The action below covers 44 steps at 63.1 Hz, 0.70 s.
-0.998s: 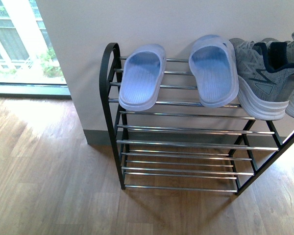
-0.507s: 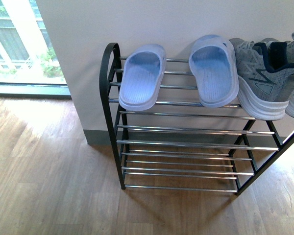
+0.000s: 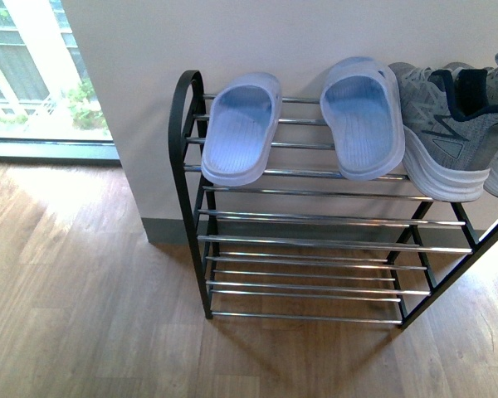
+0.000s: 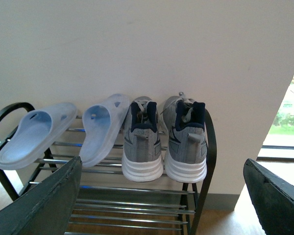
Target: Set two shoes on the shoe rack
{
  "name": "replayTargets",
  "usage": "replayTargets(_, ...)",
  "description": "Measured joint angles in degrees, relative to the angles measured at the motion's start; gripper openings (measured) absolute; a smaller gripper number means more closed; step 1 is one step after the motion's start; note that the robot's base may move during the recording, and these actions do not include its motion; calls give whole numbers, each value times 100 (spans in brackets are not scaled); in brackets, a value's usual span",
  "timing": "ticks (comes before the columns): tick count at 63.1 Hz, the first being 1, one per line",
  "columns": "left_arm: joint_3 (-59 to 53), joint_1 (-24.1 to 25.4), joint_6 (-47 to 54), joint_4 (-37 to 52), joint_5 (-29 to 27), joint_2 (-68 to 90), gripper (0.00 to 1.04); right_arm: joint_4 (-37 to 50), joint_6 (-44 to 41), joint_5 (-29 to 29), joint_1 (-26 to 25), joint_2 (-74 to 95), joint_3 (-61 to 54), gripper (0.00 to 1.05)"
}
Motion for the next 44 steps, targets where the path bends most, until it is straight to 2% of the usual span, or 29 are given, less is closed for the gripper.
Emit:
replayTargets(22, 0, 0, 0, -1082, -2, -1139, 1, 0, 0, 0, 0, 0, 0, 95)
replayTargets(44, -2, 0, 0, -1764, -2, -1818, 1, 0, 0, 0, 0, 0, 0, 95)
